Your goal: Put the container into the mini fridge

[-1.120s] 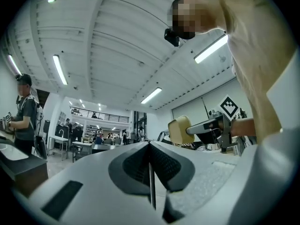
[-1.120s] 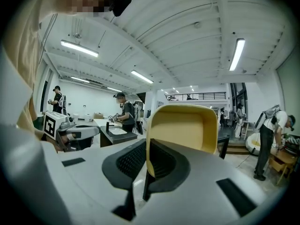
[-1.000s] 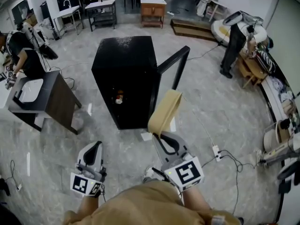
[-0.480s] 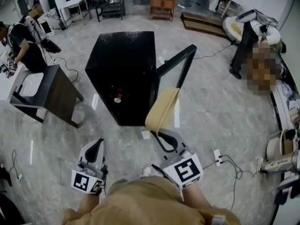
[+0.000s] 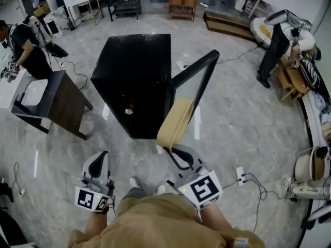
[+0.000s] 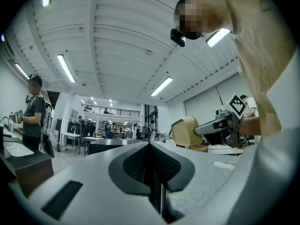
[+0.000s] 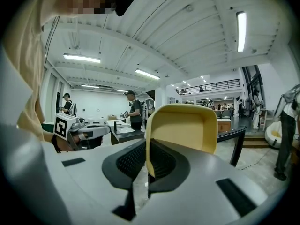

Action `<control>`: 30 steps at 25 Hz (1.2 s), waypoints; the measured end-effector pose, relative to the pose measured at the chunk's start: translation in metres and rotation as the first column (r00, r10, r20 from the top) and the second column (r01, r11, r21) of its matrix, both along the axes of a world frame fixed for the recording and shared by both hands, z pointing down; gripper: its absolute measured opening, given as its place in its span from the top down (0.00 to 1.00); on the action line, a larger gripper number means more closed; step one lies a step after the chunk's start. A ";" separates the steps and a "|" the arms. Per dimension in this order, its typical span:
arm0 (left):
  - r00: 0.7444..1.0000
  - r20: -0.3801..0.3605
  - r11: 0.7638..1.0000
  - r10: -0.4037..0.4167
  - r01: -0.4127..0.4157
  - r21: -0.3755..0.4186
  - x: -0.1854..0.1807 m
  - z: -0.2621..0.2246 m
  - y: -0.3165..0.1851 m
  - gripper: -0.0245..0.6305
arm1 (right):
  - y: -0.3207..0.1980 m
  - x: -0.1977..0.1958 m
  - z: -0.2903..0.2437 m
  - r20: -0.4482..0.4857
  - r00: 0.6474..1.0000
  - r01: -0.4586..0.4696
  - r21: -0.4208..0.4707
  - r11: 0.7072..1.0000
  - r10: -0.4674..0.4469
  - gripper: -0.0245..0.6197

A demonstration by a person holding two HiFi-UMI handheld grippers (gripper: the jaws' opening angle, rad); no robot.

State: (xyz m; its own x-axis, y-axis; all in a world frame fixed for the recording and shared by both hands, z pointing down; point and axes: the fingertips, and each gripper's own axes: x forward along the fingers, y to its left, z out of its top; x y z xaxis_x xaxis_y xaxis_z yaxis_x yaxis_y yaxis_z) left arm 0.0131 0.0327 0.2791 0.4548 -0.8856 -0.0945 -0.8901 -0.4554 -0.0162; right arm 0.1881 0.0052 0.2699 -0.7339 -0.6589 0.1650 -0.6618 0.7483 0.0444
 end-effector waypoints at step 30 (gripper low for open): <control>0.996 -0.063 0.997 0.063 -0.066 -0.049 -0.099 0.026 -0.095 0.96 | -0.072 -0.118 0.032 -0.245 0.969 0.003 -0.046 0.999 -0.014 0.95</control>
State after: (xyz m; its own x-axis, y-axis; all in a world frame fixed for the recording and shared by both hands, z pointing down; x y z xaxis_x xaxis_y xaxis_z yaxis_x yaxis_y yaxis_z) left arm -0.0860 -0.0621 0.3052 0.5060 -0.8589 -0.0795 -0.8574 -0.5109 0.0623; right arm 0.0705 -0.0666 0.3023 -0.6728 -0.6407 0.3699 -0.6286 0.7587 0.1709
